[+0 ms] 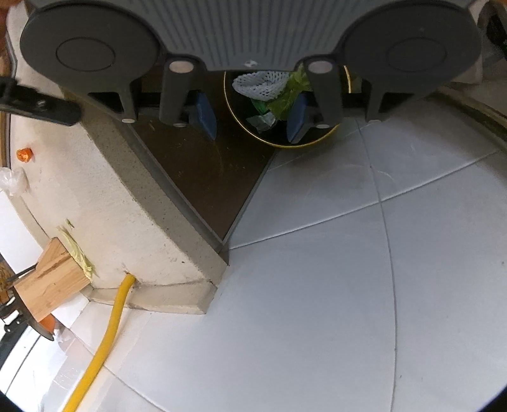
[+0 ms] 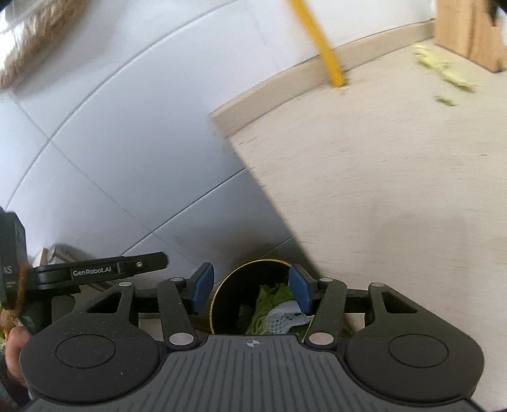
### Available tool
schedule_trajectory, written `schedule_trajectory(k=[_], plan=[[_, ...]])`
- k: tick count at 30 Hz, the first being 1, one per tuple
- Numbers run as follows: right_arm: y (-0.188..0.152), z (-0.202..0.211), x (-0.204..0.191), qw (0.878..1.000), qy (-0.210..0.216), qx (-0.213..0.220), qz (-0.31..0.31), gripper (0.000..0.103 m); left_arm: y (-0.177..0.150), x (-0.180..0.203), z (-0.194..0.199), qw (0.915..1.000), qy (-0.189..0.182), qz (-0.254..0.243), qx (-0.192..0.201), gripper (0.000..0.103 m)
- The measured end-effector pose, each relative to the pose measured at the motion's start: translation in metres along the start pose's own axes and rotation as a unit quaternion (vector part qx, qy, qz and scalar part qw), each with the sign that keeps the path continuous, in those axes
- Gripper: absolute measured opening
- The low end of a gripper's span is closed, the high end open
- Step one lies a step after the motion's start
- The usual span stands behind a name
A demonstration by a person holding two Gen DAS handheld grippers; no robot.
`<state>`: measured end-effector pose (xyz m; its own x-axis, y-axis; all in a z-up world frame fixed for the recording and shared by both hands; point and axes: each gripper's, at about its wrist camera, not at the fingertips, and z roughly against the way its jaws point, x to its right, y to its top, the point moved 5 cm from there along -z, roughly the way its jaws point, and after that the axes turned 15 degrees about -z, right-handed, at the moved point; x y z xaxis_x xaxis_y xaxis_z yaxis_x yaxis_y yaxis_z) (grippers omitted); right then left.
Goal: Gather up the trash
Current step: 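Move both open tools back to the counter scraps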
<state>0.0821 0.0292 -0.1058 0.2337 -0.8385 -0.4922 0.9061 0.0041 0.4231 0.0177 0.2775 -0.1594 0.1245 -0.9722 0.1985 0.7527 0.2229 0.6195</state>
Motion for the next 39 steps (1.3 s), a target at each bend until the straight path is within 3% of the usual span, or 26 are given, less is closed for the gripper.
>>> schedule_trajectory(k=[6, 12, 21, 33, 39], plan=[[0.021, 0.046, 0.039, 0.999, -0.007, 0.038, -0.014, 0.062, 0.003, 0.022, 0.011, 0.9996, -0.01, -0.02, 0.016, 0.045], [0.041, 0.08, 0.079, 0.996, -0.031, 0.077, -0.036, 0.063, 0.019, 0.082, 0.023, 0.997, -0.051, -0.044, 0.038, 0.045], [0.063, 0.124, 0.15, 0.986, -0.071, 0.132, -0.08, 0.065, 0.05, 0.185, 0.015, 0.9856, -0.121, -0.11, 0.043, 0.05], [0.08, 0.153, 0.21, 0.979, -0.093, 0.156, -0.088, 0.068, 0.098, 0.285, -0.01, 0.9706, -0.15, -0.183, 0.044, 0.051], [0.105, 0.163, 0.232, 0.976, -0.105, 0.171, -0.083, 0.07, 0.106, 0.322, -0.032, 0.9645, -0.165, -0.204, 0.03, 0.052]])
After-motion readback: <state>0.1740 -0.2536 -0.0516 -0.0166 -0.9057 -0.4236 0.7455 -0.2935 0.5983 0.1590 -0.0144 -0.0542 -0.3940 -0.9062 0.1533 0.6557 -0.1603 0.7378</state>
